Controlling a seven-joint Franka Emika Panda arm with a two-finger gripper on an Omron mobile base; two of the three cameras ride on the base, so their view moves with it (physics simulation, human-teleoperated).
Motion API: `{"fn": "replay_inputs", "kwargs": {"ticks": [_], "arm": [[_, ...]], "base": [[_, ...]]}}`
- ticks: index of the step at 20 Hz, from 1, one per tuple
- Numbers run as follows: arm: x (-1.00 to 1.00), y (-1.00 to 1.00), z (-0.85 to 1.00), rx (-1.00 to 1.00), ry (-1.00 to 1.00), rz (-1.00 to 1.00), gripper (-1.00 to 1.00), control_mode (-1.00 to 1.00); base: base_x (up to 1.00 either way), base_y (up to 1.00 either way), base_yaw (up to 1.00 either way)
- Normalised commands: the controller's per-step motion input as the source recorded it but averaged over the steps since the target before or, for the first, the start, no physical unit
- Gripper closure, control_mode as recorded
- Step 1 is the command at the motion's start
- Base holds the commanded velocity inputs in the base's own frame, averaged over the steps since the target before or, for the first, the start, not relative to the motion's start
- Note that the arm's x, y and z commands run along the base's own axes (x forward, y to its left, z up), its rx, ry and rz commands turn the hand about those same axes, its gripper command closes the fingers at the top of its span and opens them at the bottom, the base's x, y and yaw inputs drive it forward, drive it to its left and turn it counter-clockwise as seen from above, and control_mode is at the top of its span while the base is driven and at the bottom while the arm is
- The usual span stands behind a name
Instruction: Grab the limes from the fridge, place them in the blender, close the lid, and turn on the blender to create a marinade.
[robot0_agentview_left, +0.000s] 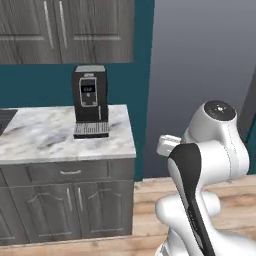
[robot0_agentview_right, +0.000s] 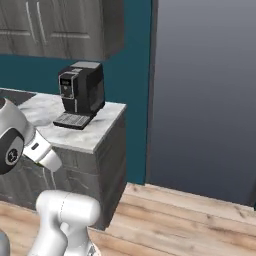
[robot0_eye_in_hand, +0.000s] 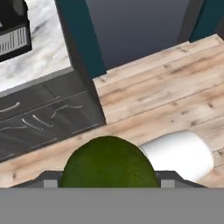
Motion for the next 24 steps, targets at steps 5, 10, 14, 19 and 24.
{"fn": "replay_inputs", "kwargs": {"ticks": [5,10,14,19,24], "arm": [[0.00,0.00,0.00,0.00,0.00,0.00,1.00,1.00],[0.00,0.00,0.00,0.00,0.00,0.00,1.00,1.00],[0.00,0.00,0.00,0.00,0.00,0.00,1.00,1.00],[0.00,0.00,0.00,0.00,0.00,0.00,1.00,1.00],[0.00,0.00,0.00,0.00,0.00,0.00,1.00,1.00]], "base": [[-0.31,0.32,0.84],[-0.21,0.53,0.82],[-0.05,0.54,0.85],[-0.03,0.53,0.86],[0.00,0.42,0.85]]}}
